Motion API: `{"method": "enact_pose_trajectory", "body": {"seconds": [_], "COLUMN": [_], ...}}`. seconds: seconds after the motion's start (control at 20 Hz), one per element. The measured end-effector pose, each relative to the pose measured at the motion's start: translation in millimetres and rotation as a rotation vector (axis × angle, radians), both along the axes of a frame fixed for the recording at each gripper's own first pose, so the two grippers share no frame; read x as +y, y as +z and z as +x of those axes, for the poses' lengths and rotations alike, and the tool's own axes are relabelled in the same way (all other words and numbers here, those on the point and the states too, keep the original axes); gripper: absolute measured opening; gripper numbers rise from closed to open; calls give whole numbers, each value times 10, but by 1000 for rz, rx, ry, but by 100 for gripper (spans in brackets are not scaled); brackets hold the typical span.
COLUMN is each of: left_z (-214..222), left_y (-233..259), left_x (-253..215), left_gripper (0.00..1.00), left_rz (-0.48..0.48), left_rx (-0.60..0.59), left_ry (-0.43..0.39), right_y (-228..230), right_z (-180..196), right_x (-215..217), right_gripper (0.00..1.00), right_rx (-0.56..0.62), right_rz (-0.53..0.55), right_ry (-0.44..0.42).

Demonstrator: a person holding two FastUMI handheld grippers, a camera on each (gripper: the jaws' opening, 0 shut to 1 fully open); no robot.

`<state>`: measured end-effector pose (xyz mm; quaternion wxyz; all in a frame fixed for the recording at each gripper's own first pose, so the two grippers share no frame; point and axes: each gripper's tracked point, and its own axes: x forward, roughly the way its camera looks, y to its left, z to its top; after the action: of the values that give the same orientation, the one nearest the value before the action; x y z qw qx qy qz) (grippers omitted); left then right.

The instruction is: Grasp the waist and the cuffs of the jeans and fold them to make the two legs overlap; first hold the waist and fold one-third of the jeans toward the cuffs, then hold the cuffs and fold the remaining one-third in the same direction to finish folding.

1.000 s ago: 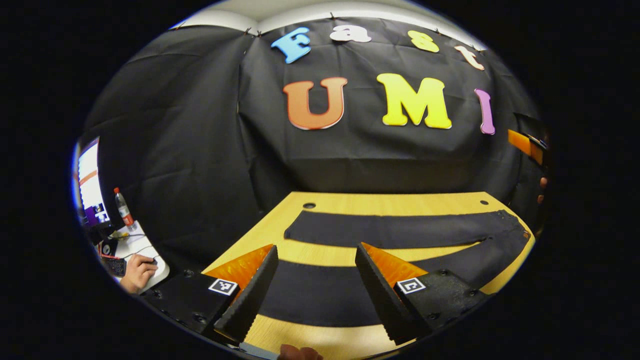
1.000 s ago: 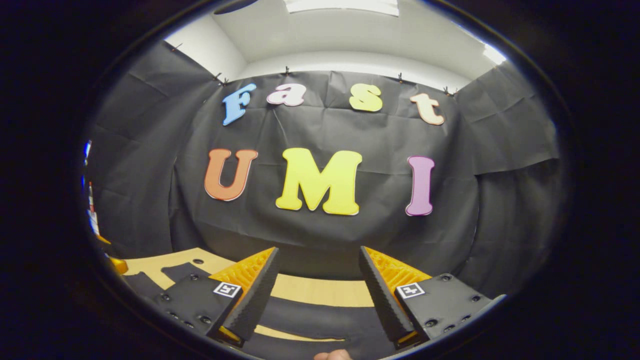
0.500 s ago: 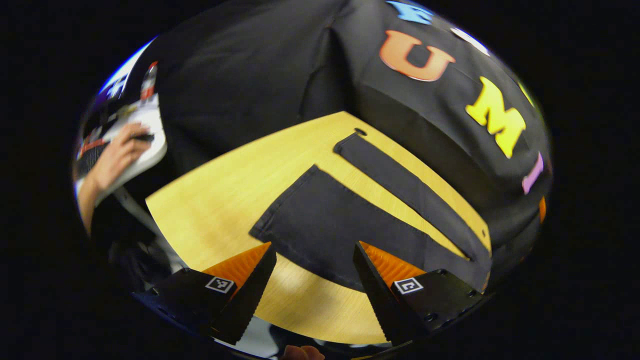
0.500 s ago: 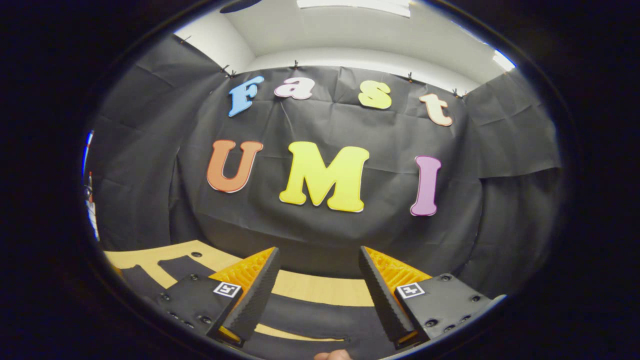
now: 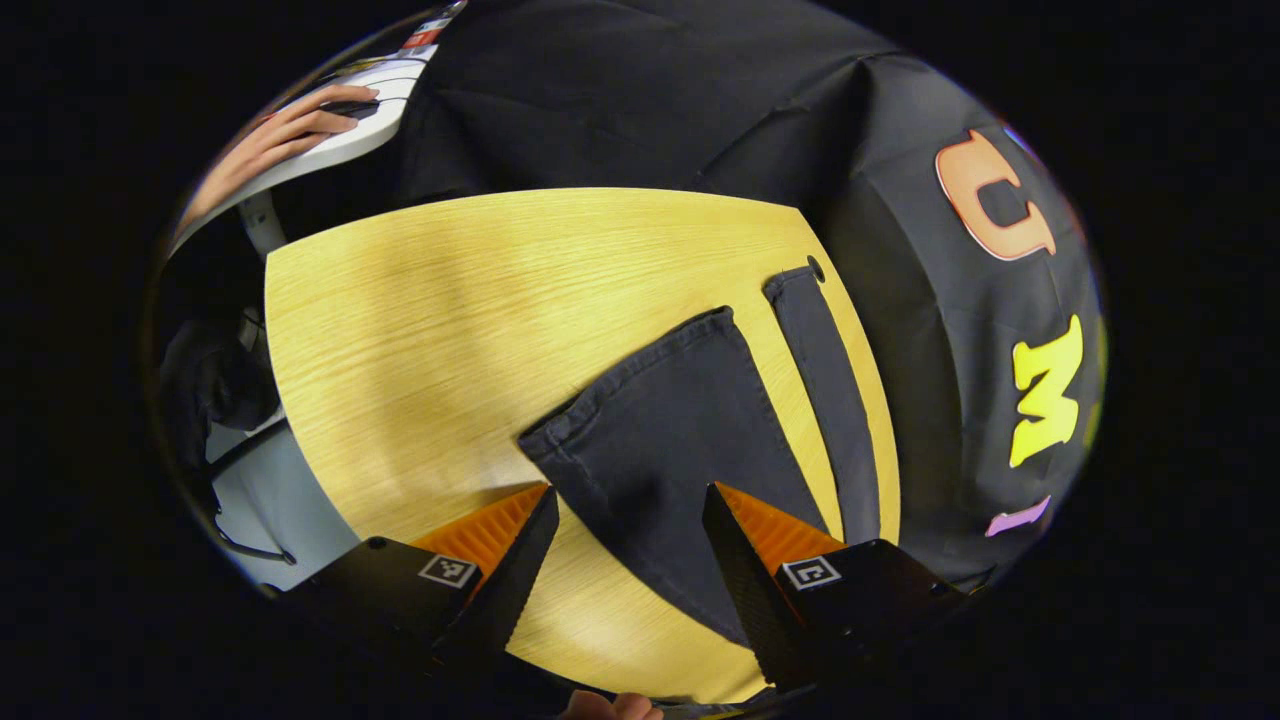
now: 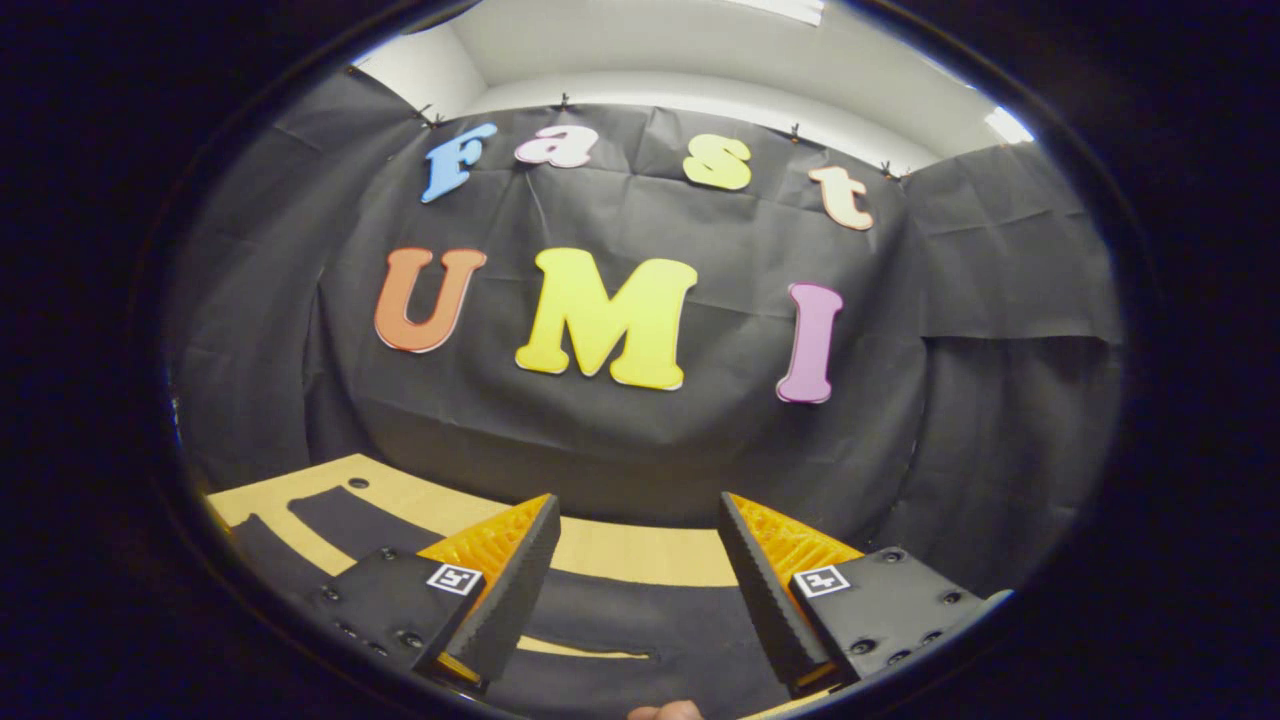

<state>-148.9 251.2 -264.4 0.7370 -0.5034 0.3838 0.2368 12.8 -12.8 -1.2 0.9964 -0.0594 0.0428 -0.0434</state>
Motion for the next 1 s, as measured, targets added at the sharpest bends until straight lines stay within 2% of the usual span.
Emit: {"method": "enact_pose_trajectory", "body": {"seconds": [0.2, 0.35, 0.4, 0.45, 0.5, 0.55, 0.65, 0.7, 0.8, 1.0], "left_z": [219, 257, 226, 222, 177, 139, 155, 159, 175, 178], "left_y": [-20, -44, -69, -102, -128, -184, -208, -200, -209, -212], "left_x": [51, 47, 66, 76, 94, 121, 130, 121, 133, 136], "left_gripper": [95, 95, 88, 73, 72, 58, 19, 10, 7, 6], "left_rz": [-60, -54, -48, -52, -59, -63, -98, -111, -104, -97], "left_rx": [-13, 10, 22, 29, 42, 64, 47, 44, 44, 52], "left_ry": [36, 23, 31, 46, 59, 75, 114, 127, 136, 137], "right_y": [-128, -351, -436, -516, -578, -653, -826, -914, -1102, -1608], "right_z": [-71, -96, -107, -115, -118, -118, -103, -100, -98, -403], "right_x": [-195, -306, -364, -468, -578, -696, -988, -1155, -1537, -2268], "right_gripper": [99, 99, 94, 96, 99, 99, 97, 97, 100, 96], "right_rx": [40, 117, 152, 184, 209, 230, 275, 303, 357, 564], "right_rz": [32, 117, 170, 228, 289, 348, 433, 467, 545, 742], "right_ry": [-59, -72, -80, -100, -125, -152, -214, -248, -322, -533]}}
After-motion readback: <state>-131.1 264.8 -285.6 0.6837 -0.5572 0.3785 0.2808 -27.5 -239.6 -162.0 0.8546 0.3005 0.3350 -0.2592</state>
